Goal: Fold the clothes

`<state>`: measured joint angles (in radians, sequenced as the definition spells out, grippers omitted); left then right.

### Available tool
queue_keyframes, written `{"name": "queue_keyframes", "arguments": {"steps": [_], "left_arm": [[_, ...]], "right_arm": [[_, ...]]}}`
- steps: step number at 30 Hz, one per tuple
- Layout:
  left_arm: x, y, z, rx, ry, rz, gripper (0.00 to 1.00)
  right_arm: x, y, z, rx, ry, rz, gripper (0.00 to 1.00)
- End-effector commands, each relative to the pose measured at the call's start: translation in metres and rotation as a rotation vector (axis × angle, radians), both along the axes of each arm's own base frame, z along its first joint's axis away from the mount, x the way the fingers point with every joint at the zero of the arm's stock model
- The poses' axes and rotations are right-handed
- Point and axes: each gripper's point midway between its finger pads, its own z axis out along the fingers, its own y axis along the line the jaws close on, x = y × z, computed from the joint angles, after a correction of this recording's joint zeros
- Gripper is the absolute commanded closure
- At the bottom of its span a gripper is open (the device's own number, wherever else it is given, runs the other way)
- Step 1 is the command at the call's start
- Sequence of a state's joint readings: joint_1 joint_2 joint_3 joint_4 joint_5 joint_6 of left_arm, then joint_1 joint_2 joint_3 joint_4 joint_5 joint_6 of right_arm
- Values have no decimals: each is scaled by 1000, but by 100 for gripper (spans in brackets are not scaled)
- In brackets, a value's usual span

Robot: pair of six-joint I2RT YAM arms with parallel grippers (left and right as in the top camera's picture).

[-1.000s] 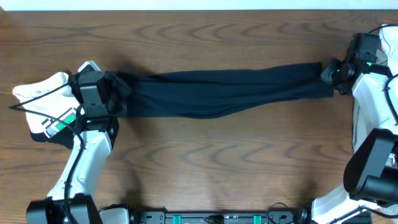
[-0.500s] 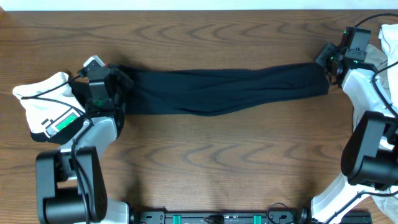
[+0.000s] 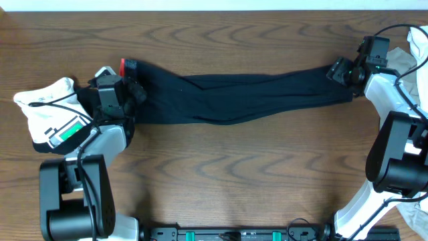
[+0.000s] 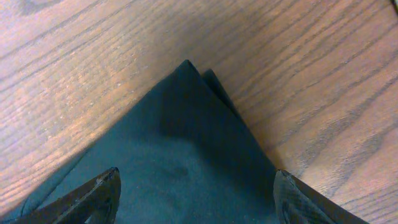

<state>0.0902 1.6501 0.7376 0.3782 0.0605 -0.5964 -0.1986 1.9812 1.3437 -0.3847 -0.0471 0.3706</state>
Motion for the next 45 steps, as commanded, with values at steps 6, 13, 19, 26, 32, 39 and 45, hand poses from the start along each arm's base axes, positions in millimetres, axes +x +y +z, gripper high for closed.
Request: {"name": "queue_keyframes", "arguments": {"steps": [6, 13, 19, 26, 32, 39, 45], "left_arm": [[2, 1, 21, 20, -28, -20, 49], [-18, -1, -5, 70, 108, -66, 49], [-23, 15, -9, 146, 142, -12, 49], [-24, 28, -8, 241, 155, 13, 49], [-25, 28, -22, 243, 188, 5, 50], [-24, 29, -32, 242, 203, 2, 50], [-24, 7, -37, 162, 203, -93, 60]], "right_arm": [[1, 1, 6, -11, -5, 38, 23], [-1, 1, 4, -8, 7, 37, 23], [-4, 2, 2, -13, 22, 51, 23], [-6, 1, 1, -19, 33, 58, 23], [-7, 2, 0, -18, 37, 58, 23], [-7, 2, 0, -18, 38, 58, 23], [-7, 2, 0, -18, 37, 58, 23]]}}
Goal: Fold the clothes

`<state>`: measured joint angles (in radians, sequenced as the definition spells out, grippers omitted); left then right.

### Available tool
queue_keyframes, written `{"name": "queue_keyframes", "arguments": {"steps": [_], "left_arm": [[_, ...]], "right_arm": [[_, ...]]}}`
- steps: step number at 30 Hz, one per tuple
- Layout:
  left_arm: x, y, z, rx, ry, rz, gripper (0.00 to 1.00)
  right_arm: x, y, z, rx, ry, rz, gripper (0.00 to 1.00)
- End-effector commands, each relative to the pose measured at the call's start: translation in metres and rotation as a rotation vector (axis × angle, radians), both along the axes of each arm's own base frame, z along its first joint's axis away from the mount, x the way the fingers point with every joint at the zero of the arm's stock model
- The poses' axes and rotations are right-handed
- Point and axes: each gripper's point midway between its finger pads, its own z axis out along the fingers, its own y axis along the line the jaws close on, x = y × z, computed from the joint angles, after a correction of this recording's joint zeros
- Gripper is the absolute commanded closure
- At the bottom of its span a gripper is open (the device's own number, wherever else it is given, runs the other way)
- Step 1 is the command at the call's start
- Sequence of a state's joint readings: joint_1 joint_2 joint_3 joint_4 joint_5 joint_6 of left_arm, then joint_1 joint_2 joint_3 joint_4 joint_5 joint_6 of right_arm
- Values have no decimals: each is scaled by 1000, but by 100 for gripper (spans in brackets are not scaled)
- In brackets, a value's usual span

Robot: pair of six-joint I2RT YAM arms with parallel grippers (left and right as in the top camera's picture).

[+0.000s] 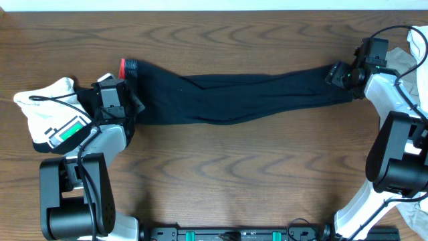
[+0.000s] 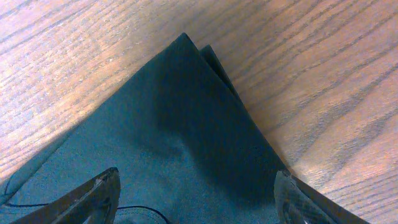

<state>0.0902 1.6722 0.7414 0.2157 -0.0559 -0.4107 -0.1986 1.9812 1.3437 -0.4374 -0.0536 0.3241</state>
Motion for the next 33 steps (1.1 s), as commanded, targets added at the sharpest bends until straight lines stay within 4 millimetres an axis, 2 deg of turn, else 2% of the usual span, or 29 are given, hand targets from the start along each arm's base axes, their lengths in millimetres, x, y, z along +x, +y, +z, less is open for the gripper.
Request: {"name": "queue_keyframes", "arguments": {"steps": [1, 4, 6, 8, 15, 25, 28, 33], "left_arm": [[1, -13, -3, -57, 17, -67, 63], [-12, -17, -15, -78, 92, -75, 75], [-22, -18, -23, -84, 141, -73, 80], [-31, -19, -29, -90, 185, -71, 94], [-70, -23, -47, -117, 361, -61, 94], [-118, -27, -61, -141, 562, -53, 94], [-130, -26, -63, -133, 608, -45, 94], [-136, -26, -64, -137, 635, -44, 94]], "right_arm": [[3, -2, 7, -10, -15, 15, 23], [3, -2, 6, -9, -12, 15, 23], [2, -1, 6, -9, -9, 15, 23], [1, -1, 6, -8, -6, 15, 23], [-2, -5, 4, -27, 11, 10, 23], [-9, -16, 2, -99, 48, 11, 24], [-9, -15, 2, -104, 48, 24, 24], [-4, -14, 4, -112, 28, 54, 23]]}}
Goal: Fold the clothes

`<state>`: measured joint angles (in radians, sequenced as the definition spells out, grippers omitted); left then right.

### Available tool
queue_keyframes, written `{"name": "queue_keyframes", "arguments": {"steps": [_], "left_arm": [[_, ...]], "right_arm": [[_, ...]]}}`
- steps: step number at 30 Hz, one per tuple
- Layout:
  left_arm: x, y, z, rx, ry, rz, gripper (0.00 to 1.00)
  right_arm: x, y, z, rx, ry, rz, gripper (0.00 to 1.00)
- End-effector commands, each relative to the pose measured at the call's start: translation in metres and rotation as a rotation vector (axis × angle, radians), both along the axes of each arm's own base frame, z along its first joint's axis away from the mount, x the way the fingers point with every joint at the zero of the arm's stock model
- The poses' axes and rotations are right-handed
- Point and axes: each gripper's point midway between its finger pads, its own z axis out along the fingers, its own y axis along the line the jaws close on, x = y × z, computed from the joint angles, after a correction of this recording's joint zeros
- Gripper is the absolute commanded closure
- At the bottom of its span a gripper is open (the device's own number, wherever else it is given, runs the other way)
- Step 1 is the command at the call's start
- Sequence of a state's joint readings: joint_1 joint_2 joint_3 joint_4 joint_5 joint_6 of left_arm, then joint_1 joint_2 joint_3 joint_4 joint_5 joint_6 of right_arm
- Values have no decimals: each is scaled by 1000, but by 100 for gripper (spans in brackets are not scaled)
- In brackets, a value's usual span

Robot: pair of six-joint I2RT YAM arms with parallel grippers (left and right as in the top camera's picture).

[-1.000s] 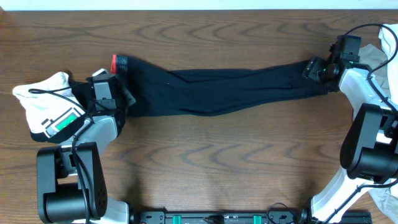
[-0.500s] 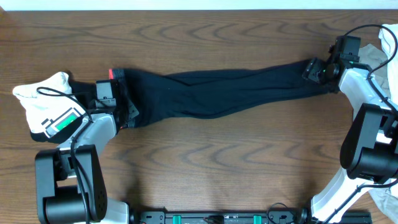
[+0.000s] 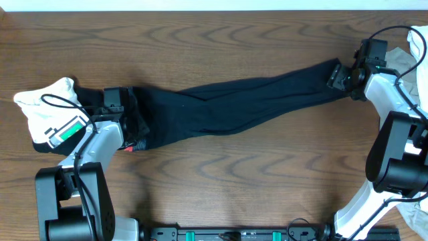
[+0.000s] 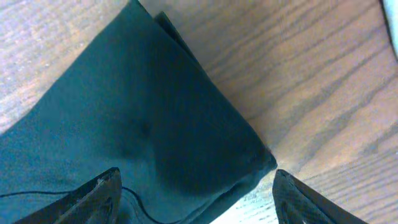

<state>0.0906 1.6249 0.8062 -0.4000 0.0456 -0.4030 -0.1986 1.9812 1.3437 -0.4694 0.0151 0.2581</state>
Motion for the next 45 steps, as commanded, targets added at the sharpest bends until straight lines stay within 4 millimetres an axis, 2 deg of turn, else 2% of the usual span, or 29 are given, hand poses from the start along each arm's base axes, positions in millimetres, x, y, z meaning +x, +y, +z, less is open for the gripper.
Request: {"name": "queue_keyframes", "arguments": {"steps": [1, 6, 14, 15, 17, 20, 26, 32, 39, 45], "left_arm": [[-37, 0, -26, -1, 143, 4, 94], [-38, 0, -26, -1, 149, 4, 94], [-38, 0, -26, -1, 149, 4, 94], [-38, 0, -26, -1, 149, 4, 94], [-38, 0, -26, -1, 149, 4, 94], [-38, 0, -26, -1, 149, 4, 94], [-43, 0, -26, -1, 170, -4, 94], [-61, 19, -26, 116, 243, 15, 94], [-71, 18, -26, 113, 289, -7, 94], [-79, 17, -26, 111, 320, -20, 94]], "right_arm": [[6, -5, 7, -34, -23, 29, 23], [4, -10, -5, -59, 6, 29, 20], [-11, -6, -54, -17, 126, 34, 23], [-14, -6, -59, -14, 142, 34, 27], [-20, -7, -65, -17, 174, 29, 43], [-34, -19, -68, -69, 234, -4, 97], [-83, -59, -69, -138, 391, -198, 99], [-130, -89, -70, -91, 506, -371, 99], [-176, -91, -66, -37, 658, -451, 99], [-188, -84, -63, -18, 716, -444, 98]]}}
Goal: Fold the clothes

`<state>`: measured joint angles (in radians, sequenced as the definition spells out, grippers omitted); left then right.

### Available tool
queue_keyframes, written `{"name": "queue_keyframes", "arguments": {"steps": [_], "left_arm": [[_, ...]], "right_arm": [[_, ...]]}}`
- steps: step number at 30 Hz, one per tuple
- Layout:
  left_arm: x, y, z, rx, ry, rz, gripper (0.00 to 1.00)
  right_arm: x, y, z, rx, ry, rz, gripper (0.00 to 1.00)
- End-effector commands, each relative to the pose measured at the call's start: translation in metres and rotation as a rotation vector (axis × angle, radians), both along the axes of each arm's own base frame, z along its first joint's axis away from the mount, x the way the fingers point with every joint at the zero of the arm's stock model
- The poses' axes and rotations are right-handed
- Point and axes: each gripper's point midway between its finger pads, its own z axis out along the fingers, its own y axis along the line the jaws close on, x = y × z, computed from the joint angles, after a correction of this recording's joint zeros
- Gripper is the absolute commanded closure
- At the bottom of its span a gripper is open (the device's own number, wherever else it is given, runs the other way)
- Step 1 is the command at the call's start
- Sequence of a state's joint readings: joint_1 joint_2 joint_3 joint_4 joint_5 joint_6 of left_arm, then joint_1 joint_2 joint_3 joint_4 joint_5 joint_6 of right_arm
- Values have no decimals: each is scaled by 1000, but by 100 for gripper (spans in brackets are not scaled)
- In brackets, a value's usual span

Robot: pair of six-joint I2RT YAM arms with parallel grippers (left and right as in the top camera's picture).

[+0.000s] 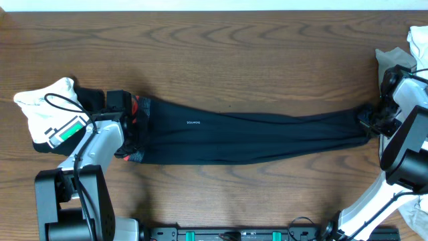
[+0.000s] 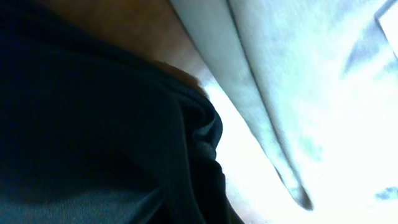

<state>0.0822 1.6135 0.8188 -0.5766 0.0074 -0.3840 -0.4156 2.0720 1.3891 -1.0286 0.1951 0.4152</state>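
A long black garment (image 1: pixel 247 134) lies stretched across the table from left to right, with a red-lined waistband at its left end. My left gripper (image 1: pixel 130 130) sits at that bunched left end and looks shut on it. My right gripper (image 1: pixel 370 124) is at the gathered right end, holding it. In the right wrist view the black garment (image 2: pixel 93 124) fills the left side in dark folds, and my own fingers are hidden by the cloth.
A white garment (image 1: pixel 43 100) lies at the left edge beside my left arm. More white cloth (image 1: pixel 401 57) is piled at the right edge, close behind the right gripper, and shows as white cloth (image 2: pixel 311 93) in the wrist view. The wooden table (image 1: pixel 221 60) stretches behind the garment.
The garment's right end and my right gripper were at the far right and are now nearer the front. The garment lay slanted and now lies nearly level and taut, with a small label showing.
At first the garment lay along the far part of the table, my right gripper's fingers spread over its right corner. Later the left end sat nearer the front with the left gripper. Now both ends are near the front and the garment is straight.
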Motion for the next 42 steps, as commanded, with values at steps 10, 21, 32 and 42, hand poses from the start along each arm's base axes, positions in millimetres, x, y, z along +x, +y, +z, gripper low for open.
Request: {"name": "queue_keyframes", "arguments": {"steps": [10, 21, 32, 42], "left_arm": [[-42, 16, -24, 83, 168, -61, 94], [-44, 15, -24, 80, 179, -79, 94], [-45, 10, -24, 47, 180, -80, 94], [-45, 10, -24, 48, 178, -80, 94]], "right_arm": [[-17, -1, -10, 19, 50, -7, 80], [12, -7, 100, -98, -280, 59, 62], [65, 98, 188, 109, -698, 533, 66], [66, 246, 155, 291, -609, 1320, 86]]}}
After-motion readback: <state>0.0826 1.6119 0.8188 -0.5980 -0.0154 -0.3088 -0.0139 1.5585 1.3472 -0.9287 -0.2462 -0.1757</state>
